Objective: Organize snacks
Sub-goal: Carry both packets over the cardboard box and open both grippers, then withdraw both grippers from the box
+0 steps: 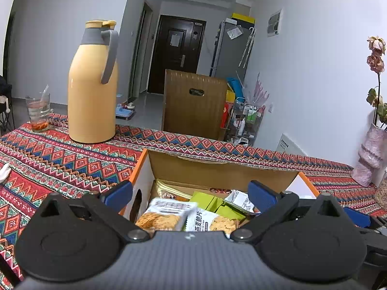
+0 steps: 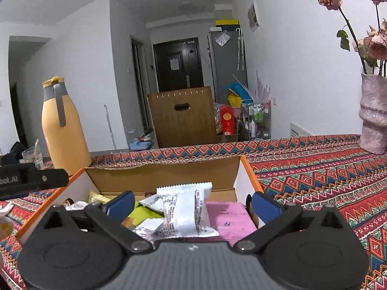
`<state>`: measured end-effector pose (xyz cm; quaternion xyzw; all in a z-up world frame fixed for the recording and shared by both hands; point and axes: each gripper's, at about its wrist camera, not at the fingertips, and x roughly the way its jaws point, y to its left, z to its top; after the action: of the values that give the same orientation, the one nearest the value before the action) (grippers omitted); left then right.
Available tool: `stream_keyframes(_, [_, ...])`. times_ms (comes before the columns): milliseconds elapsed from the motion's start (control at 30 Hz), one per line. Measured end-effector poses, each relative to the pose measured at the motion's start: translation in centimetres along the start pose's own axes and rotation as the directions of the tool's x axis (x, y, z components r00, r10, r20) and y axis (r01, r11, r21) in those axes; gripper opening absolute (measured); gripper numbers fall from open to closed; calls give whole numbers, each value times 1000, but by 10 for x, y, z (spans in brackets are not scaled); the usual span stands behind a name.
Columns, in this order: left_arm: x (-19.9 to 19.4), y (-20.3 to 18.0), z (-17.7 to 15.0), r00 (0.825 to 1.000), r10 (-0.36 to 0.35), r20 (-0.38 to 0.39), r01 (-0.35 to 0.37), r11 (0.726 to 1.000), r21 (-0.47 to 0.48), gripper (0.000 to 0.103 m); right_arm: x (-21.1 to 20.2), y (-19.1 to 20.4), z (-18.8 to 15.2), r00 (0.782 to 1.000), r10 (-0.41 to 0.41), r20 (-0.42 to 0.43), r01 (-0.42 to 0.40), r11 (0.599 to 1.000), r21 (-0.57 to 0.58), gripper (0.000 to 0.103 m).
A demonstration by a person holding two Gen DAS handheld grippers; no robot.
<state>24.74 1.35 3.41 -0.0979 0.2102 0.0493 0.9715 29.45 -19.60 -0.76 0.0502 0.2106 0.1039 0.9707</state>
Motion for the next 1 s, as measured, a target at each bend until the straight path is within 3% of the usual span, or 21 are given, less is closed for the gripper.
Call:
stream_keyframes(300, [-32,-3,11,998,8,55,-9,1000,28,103,-16,7,13,999,-13,34,14,1000,-19,103])
stream_keyframes(567, [-85,-2,10,997,-32,76,28,998,59,103,-64,11,20,996,-5,84,7,1000,-28,103])
stream_keyframes(1000, [-153,15,-41,998,-27,52,21,992,123,103,-156,9,-17,995,21,100,-16,999,-47,103])
